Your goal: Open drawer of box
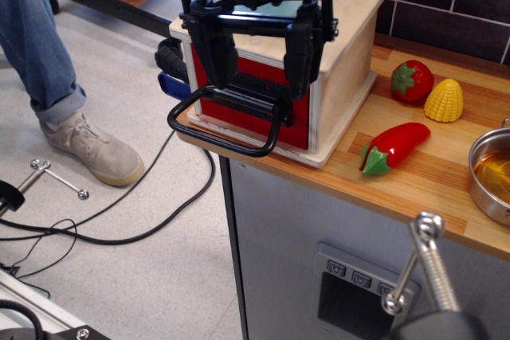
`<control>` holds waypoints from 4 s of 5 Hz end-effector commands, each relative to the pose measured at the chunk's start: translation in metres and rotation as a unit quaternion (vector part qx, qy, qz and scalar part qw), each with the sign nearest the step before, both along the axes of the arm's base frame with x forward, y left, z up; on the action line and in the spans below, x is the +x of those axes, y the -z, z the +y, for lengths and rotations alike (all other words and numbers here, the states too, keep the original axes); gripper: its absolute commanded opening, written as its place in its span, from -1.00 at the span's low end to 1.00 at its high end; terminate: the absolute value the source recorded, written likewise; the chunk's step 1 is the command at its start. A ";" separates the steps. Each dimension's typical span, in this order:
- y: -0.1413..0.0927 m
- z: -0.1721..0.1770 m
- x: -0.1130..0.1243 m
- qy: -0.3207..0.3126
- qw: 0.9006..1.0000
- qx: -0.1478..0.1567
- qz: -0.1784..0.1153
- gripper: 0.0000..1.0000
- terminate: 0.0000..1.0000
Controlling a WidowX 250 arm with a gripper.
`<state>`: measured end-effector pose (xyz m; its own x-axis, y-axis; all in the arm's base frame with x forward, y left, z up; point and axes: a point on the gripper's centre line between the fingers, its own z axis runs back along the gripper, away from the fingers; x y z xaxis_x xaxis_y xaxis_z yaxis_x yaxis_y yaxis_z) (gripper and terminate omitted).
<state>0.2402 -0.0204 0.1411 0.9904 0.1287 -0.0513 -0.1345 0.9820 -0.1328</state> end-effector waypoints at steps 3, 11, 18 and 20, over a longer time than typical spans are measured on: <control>0.020 0.028 0.014 0.067 0.997 0.030 -0.034 1.00 -1.00; 0.097 0.059 0.041 0.023 0.989 0.119 -0.085 1.00 -1.00; 0.105 0.054 -0.104 0.059 0.992 0.103 0.046 1.00 -1.00; 0.088 0.052 -0.105 0.076 0.992 0.091 0.045 1.00 1.00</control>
